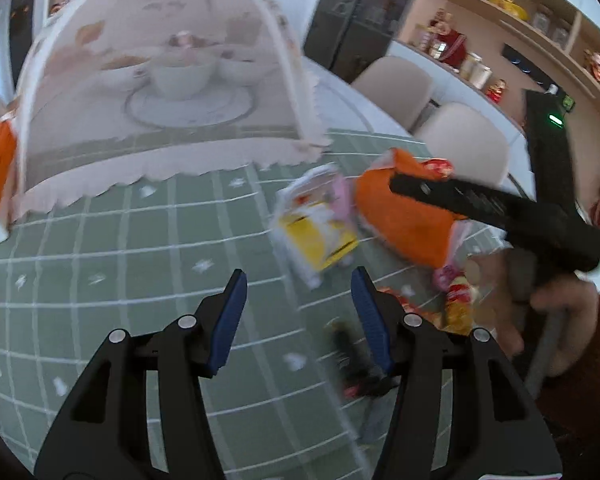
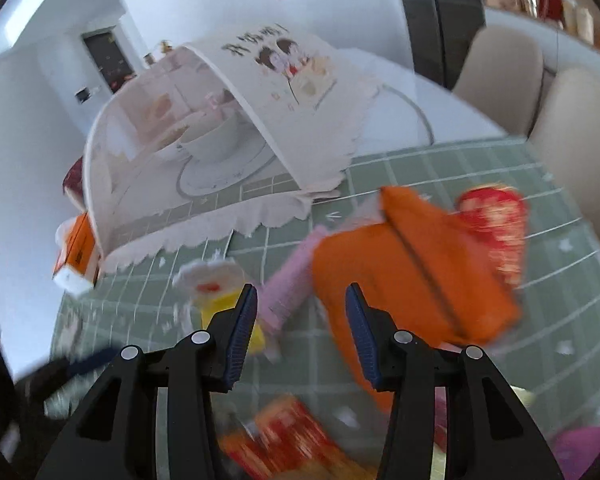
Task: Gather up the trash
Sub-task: 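Move both tools back over the table toward the remaining trash, then grasp the red paper cup with the left gripper while the right gripper grasps the pink candy stick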
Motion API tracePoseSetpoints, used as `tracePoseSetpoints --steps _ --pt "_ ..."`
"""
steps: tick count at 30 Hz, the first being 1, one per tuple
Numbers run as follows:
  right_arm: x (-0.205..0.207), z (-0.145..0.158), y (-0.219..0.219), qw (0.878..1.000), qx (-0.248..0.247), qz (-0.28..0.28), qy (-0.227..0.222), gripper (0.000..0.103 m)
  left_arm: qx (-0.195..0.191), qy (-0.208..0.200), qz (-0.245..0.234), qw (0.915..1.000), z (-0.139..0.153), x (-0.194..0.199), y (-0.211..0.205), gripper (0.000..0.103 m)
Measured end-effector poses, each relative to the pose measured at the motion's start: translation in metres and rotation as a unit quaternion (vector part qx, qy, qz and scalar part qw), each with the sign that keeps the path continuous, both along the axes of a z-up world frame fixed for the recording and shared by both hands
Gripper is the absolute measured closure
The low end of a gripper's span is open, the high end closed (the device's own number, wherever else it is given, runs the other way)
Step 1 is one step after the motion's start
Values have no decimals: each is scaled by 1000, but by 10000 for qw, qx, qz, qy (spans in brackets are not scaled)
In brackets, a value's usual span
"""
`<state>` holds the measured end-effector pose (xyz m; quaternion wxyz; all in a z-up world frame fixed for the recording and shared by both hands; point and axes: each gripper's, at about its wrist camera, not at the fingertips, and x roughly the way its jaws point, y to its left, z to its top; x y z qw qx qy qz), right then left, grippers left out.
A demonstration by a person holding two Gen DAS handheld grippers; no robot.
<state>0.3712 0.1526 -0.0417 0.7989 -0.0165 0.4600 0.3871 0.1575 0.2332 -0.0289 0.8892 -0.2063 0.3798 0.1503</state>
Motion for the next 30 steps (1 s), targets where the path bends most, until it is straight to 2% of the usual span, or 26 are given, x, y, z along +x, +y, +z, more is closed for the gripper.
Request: tracePoseSetpoints --steps 2,4,6,9,14,18,24,27,30 --pt "9 -11 11 9990 78 -338 267 59 111 46 70 9999 -3 -9 6 51" --pt "15 -22 25 9981 105 -388 472 59 83 72 143 9998 -8 -16 14 51" --pt "17 -29 37 9984 -14 -306 472 59 -27 48 253 9997 -12 -22 23 51" --pt "22 -43 44 9973 -203 -281 641 67 -125 -25 445 9989 -15 -29 36 51" --pt "21 -40 33 9978 -335 30 580 86 -296 -133 505 9982 -17 -33 42 51" --pt "13 -19 8 9985 -305 194 403 90 -487 -125 363 9981 -21 -28 37 51" --pt "-17 38 -53 9994 -79 261 -225 90 -578 -148 -127 9981 -21 -15 8 51" --pt "-35 47 -82 9984 -191 333 -426 90 -713 -109 -511 9961 -23 -6 -11 51" --pt "-58 42 -117 9966 -473 324 -590 90 -622 -75 -866 9943 -21 6 -31 51"
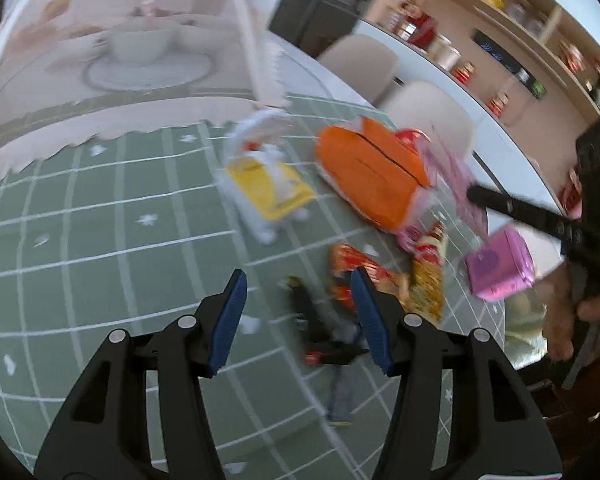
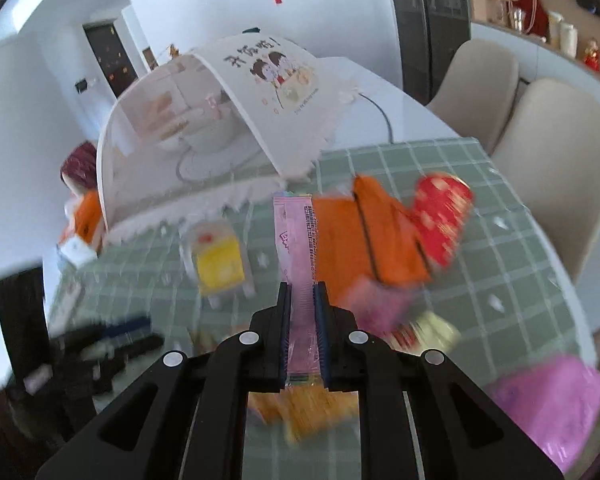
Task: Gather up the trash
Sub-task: 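Grasp the red paper cup with the left gripper while the right gripper grasps the pink candy stick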
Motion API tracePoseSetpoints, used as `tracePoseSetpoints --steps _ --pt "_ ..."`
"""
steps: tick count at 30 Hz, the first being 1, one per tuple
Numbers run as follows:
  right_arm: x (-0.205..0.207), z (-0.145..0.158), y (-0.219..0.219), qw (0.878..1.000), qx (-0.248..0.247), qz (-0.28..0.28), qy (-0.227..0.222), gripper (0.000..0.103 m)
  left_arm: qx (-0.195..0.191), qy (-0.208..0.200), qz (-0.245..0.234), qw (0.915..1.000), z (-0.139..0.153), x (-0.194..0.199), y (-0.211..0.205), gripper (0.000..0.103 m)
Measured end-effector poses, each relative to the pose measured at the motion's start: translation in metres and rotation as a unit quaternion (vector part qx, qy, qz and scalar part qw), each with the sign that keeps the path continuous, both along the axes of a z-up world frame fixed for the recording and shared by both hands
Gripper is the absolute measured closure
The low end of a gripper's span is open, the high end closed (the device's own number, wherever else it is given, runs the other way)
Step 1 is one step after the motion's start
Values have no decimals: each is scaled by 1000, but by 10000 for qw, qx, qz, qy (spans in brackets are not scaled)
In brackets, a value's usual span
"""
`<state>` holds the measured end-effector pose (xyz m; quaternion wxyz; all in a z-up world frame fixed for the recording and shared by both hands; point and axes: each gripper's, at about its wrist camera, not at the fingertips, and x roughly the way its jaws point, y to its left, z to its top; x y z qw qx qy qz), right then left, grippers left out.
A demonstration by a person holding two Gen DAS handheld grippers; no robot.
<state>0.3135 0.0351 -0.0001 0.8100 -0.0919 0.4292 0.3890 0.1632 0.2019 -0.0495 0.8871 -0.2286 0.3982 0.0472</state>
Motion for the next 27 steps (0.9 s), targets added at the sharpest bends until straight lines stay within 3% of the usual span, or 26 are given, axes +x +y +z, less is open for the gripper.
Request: tracePoseSetpoints --steps 8,15,17,20,22,24,27 --pt "-34 -33 -65 9990 -243 -358 54 90 -168 -191 -561 9981 23 62 -32 51" --pt "-55 -50 -86 9983 -382 -434 2 90 -615 347 168 9974 -6 153 -27 51" --pt "-57 -53 -92 9982 -352 -487 46 90 -668 327 106 9972 -3 170 -33 51" --pt "-53 -60 -100 9978 -262 -587 147 90 -184 43 -438 9989 20 199 -57 48" --pt "-51 -65 -104 9977 -225 -610 183 90 48 -86 -986 9951 28 220 -76 40" --pt "-51 -69 -107 9977 -177 -608 236 90 392 100 -1556 9870 25 247 -102 40" --pt "-52 -74 -108 9980 -145 -562 265 90 743 458 -1778 9802 8 275 -127 40"
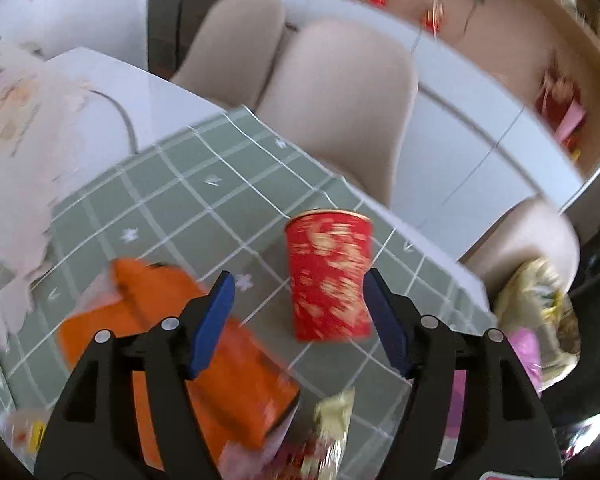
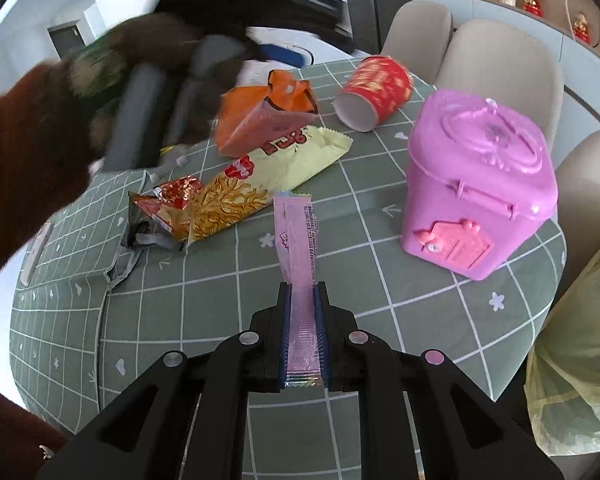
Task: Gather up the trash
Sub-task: 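Grasp the red paper cup with the left gripper while the right gripper grasps the pink candy stick, then lift the red cup and pink stick and carry both to the bin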
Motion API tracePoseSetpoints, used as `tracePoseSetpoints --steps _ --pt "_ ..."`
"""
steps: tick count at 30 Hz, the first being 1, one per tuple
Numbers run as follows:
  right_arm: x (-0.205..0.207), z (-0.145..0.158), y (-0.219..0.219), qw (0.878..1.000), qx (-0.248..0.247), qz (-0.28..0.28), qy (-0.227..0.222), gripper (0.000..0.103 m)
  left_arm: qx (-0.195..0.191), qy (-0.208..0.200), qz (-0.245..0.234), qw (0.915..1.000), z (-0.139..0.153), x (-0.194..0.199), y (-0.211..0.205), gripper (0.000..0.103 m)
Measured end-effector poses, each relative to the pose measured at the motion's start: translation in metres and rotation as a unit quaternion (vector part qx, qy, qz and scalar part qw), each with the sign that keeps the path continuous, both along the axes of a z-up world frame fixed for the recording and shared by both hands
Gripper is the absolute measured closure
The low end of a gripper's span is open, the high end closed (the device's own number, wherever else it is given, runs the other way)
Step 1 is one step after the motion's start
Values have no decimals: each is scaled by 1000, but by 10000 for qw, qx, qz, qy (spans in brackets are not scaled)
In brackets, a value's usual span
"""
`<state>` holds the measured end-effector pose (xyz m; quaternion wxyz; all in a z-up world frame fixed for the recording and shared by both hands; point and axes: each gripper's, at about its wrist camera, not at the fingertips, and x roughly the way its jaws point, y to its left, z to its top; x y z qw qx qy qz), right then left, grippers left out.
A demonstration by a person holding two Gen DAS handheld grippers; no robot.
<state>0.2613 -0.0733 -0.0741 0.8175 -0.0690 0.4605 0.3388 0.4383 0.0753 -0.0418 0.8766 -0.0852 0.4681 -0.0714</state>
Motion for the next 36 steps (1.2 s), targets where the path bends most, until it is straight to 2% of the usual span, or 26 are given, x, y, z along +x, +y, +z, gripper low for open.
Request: tracePoseSetpoints --steps 2,4,8,10,15,17,21,25,31,36 --pt "-1 -4 0 10000 47 32 69 90 -55 179 -49 9998 -11 18 -12 40" --pt "-2 -6 0 9999 82 80 112 90 -334 330 -123 9988 -17 29 -21 38" --pt "-6 -11 -2 9997 129 140 151 90 -354 606 -333 9970 -24 40 -43 40" --pt "-5 -12 -3 9996 181 117 181 90 -316 577 -391 9971 -24 39 -50 49" --pt "-1 -11 -6 9997 160 33 201 90 -505 474 -299 9971 -13 21 -42 52" --pt "-1 -11 -5 9994 192 52 272 89 -411 359 -232 9982 -4 8 -36 52" --pt "-3 -9 0 9994 122 47 306 73 -518 90 95 9986 22 -39 -11 52" --pt "0 -4 -4 9985 320 -119 438 68 -530 -208 227 9981 45 -88 7 51" --pt "10 -14 4 9971 75 -291 695 68 -636 -464 662 9947 64 -164 39 51" --pt "9 -18 15 9963 -123 -314 787 67 -831 -403 969 9910 58 -215 59 50"
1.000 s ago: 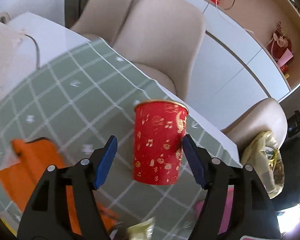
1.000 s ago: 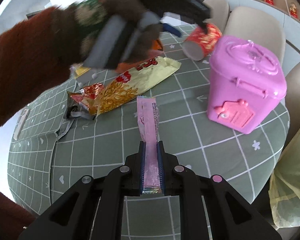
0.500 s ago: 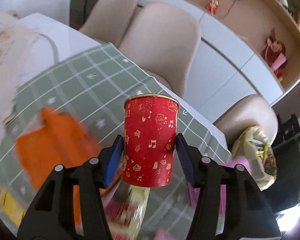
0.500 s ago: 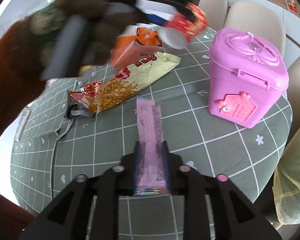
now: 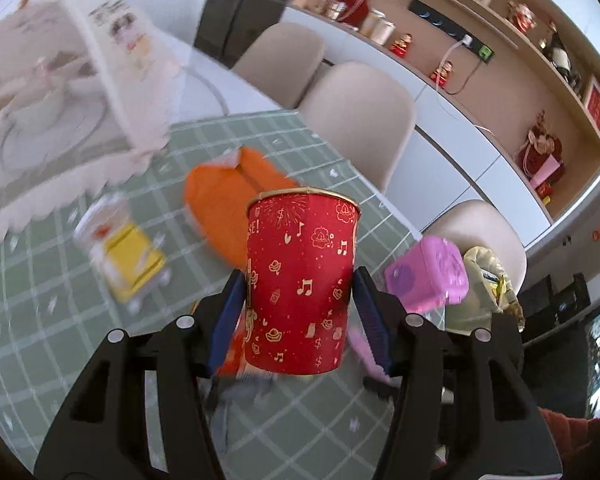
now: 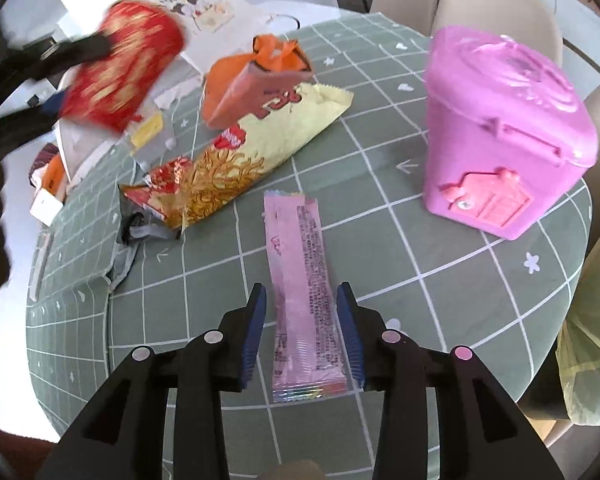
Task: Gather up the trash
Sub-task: 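Lift the red cup and pink stick and carry both to the bin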
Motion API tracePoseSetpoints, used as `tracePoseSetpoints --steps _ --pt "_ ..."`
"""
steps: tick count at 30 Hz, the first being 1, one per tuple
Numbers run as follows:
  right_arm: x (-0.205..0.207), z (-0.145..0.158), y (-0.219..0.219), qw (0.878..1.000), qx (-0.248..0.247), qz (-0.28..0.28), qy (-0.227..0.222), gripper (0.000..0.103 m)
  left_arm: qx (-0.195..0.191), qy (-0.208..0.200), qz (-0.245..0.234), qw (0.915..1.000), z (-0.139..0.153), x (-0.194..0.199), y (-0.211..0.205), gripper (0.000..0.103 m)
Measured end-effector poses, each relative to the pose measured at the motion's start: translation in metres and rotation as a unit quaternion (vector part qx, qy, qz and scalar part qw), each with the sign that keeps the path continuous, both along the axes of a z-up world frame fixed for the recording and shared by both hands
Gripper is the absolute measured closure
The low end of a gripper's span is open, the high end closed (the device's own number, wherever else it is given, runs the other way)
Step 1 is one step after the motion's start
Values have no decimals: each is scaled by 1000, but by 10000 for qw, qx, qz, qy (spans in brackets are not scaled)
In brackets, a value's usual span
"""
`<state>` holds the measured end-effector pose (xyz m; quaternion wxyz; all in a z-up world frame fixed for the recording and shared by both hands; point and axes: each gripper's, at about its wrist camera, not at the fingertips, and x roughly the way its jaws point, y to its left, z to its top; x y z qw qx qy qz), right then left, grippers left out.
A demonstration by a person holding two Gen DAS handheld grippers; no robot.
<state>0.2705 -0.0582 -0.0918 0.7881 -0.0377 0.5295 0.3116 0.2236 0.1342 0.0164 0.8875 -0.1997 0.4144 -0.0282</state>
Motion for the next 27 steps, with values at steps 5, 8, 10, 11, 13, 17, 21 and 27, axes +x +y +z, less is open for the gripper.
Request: tracePoseSetpoints --steps 5,8,10,11,13,17,21,27 --pt "-1 -2 -8 9996 210 -157 106 67 -45 137 229 9996 -16 -41 13 50" --pt "-5 0 -3 9998 71 -167 47 67 -185 212 402 9988 -24 -57 19 50" --pt "-7 -1 -2 9998 -62 -178 27 67 -253 248 491 9982 -29 -65 21 50" --pt "-8 0 -1 9998 -139 -155 1 67 -267 255 514 9980 -29 -67 21 50" --pt "-14 1 2 9993 -325 77 -185 67 -265 258 559 9978 -29 -72 21 50" --pt "-28 -1 16 9908 -907 565 -831 67 -132 216 644 9976 -26 -83 18 50" --pt "-20 5 19 9900 -845 655 -925 85 24 225 690 9974 -24 -85 15 50" --pt "-11 76 -12 9927 162 298 -1161 87 252 -160 686 9972 4 -75 8 50"
